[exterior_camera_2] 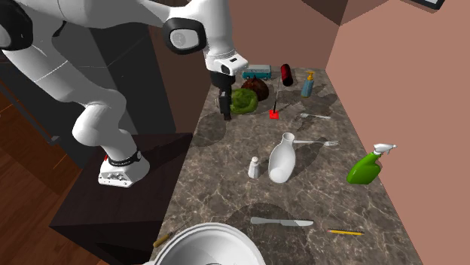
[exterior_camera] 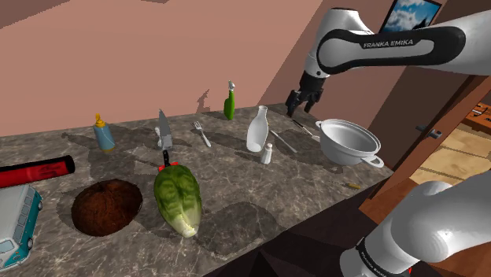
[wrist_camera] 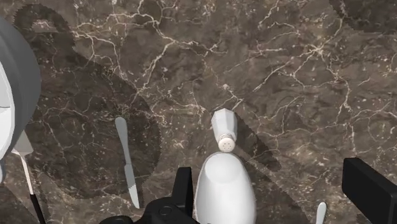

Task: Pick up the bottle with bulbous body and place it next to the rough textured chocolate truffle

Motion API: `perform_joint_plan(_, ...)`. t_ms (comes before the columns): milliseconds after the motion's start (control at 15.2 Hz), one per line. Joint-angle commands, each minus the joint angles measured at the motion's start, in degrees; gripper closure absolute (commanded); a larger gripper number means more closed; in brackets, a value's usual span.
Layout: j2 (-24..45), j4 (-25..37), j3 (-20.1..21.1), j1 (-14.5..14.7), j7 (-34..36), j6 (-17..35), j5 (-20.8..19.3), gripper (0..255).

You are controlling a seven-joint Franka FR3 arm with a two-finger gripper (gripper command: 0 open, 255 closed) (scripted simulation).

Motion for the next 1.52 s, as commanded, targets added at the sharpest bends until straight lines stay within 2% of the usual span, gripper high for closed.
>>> perform_joint_plan(0,4.6,2.5,-0.6,0.0,-1.0,2.5,0.2,0)
perform_joint_plan(528,21.8,14.6,-2.4,-0.4,-5.0,8.9,2.6,0)
perform_joint_plan(990,37.4,29.6,-2.7,-1.5,-8.4,10.6,5.6,0)
perform_joint_plan(1452,40.0,28.5,-2.5,-1.6,-8.6,14.2,6.0,0)
